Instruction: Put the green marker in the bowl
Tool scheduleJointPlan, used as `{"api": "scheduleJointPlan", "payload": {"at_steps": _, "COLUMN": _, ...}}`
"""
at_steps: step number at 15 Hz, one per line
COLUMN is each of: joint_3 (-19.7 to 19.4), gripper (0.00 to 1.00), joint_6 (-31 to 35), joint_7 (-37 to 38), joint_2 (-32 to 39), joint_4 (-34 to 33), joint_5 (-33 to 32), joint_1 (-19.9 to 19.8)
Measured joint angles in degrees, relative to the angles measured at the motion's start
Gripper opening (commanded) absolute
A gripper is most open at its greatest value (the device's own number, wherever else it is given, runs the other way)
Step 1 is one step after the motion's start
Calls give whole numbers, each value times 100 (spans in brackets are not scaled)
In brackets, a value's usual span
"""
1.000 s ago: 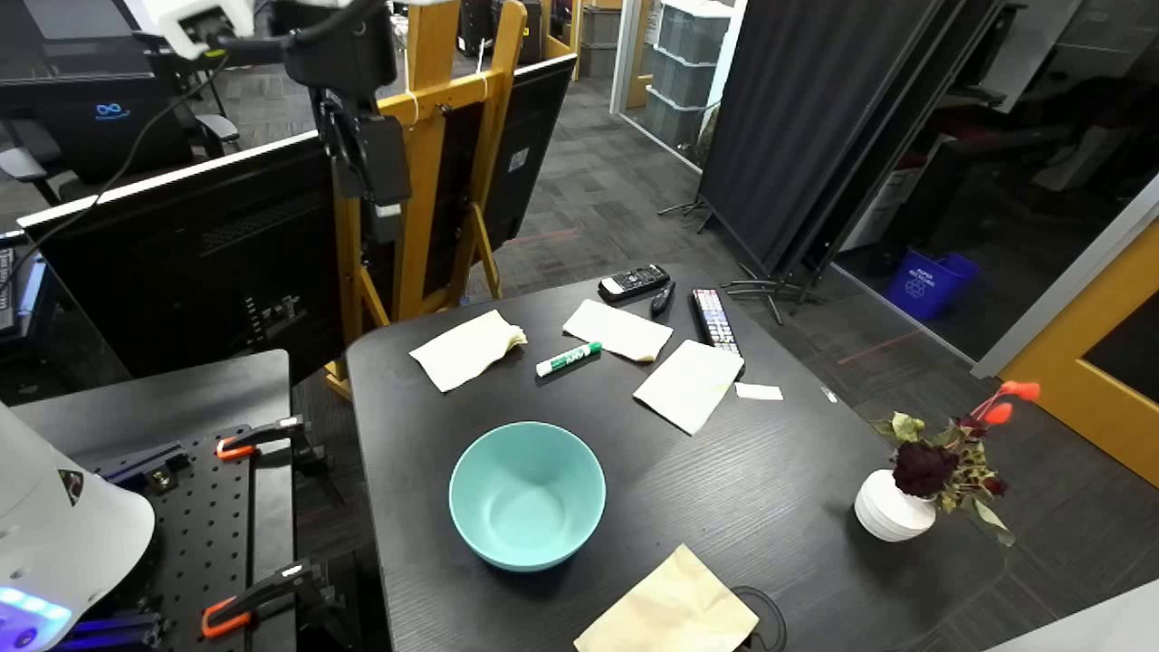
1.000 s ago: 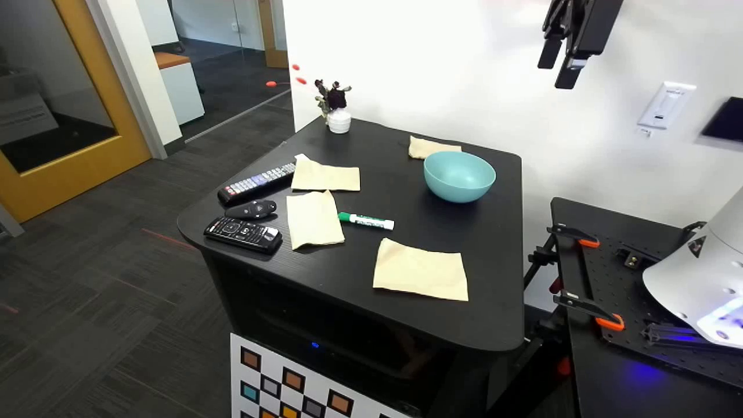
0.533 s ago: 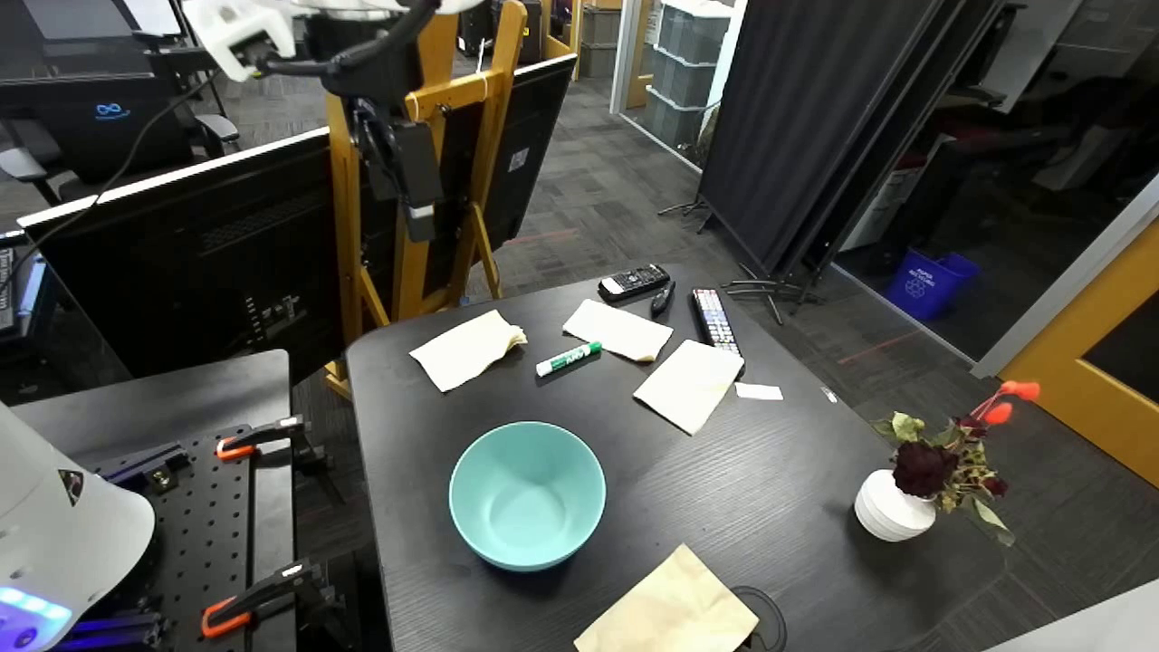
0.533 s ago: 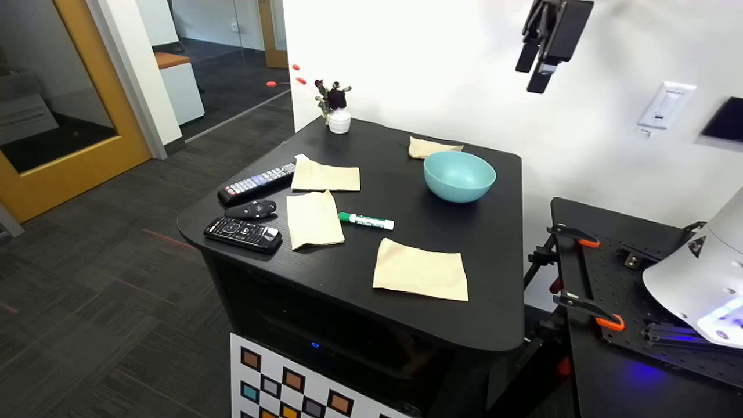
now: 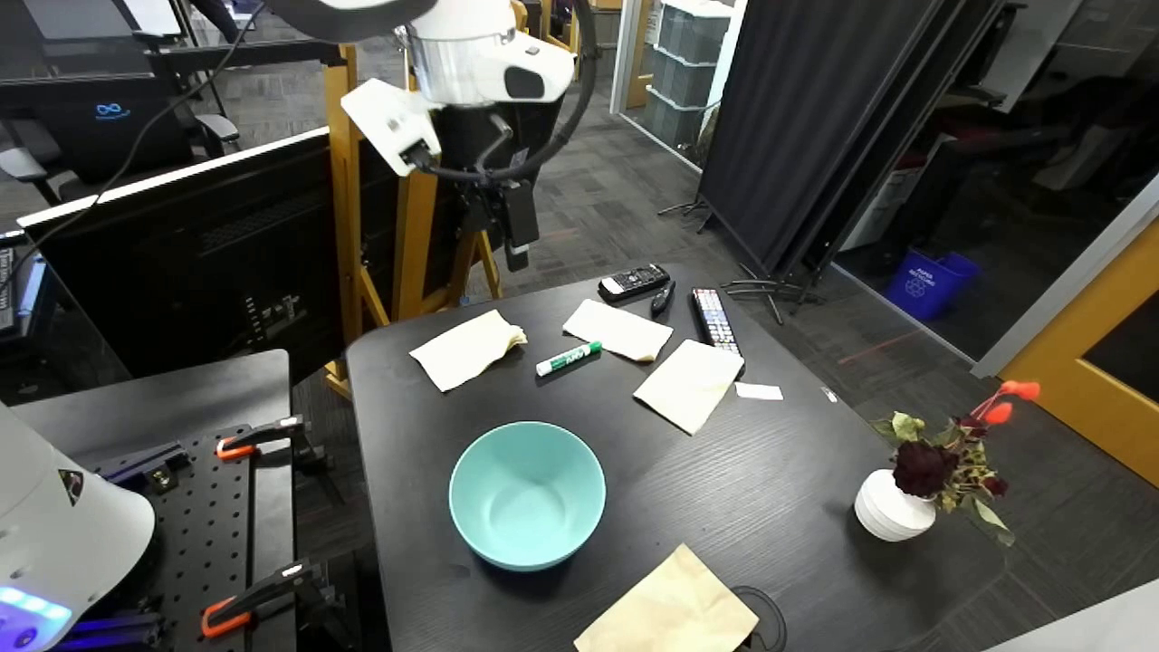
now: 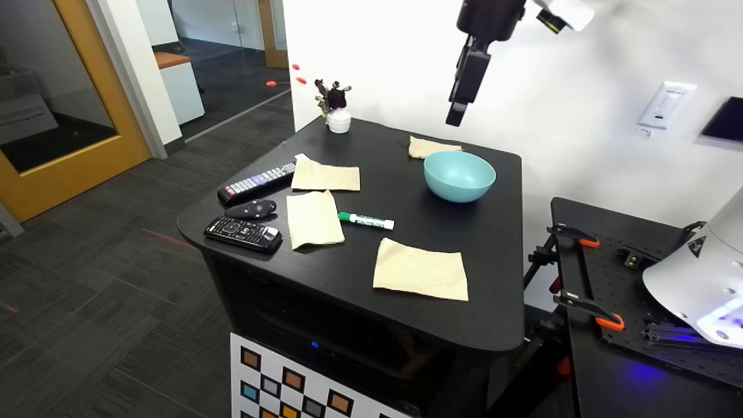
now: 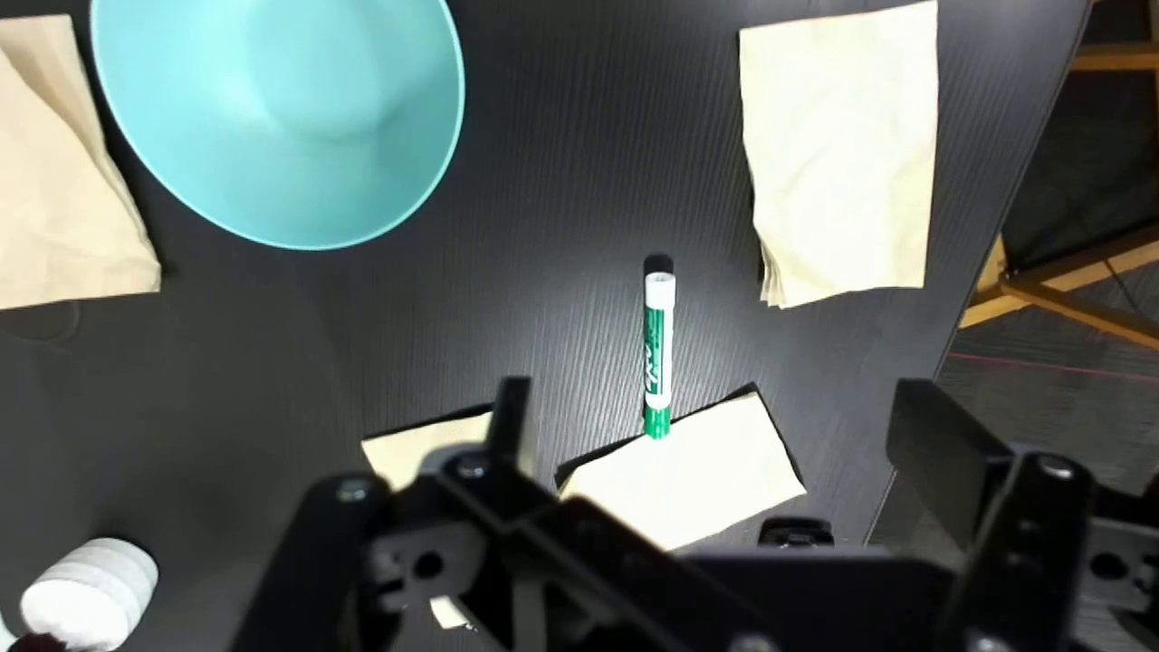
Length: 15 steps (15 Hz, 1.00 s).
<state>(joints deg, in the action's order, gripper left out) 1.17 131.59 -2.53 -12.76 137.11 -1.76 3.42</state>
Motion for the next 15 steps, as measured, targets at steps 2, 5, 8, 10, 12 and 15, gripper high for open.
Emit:
{"api": "scheduleJointPlan", "payload": {"at_steps": 2, "joint_3": 1, "gripper": 100, "joint_6": 285, "joint_7": 88, "joint_2": 532, "joint_4": -253, "joint_5": -1, "joint_1": 0}}
{"api": "scheduleJointPlan", "payload": {"at_steps": 5, "joint_3": 1, "gripper": 100, "joint_6": 457, "joint_7": 138, "joint_2": 1248, "joint_4": -645, "joint_5": -1, "joint_1": -3}}
{"api": "scheduleJointPlan", "payload": {"at_steps": 8, "joint_3": 1, "gripper": 100, "joint_6": 468, "joint_7": 158, "joint_2": 1869, "joint_4": -1024, "joint_5": 0, "joint_1": -5}}
{"api": "scheduleJointPlan", "payload": {"at_steps": 10, "joint_3": 1, "gripper": 100, "joint_6": 486, "joint_7": 158, "joint_2": 2246, "joint_4": -1257, "joint_5": 0, "joint_1": -6}}
{"api": "scheduleJointPlan", "payload": {"at_steps": 12, "joint_3": 1, "gripper": 100, "joint_6": 533, "joint_7": 158, "joint_2": 2591, "joint_4": -1475, "joint_5": 0, "joint_1": -6}}
{"api": "scheduleJointPlan", "payload": {"at_steps": 15, "joint_3": 1, "gripper": 100, "joint_6": 589, "joint_7": 159, "joint_2": 3068, "joint_4": -1798, "joint_5": 0, "joint_1": -1}}
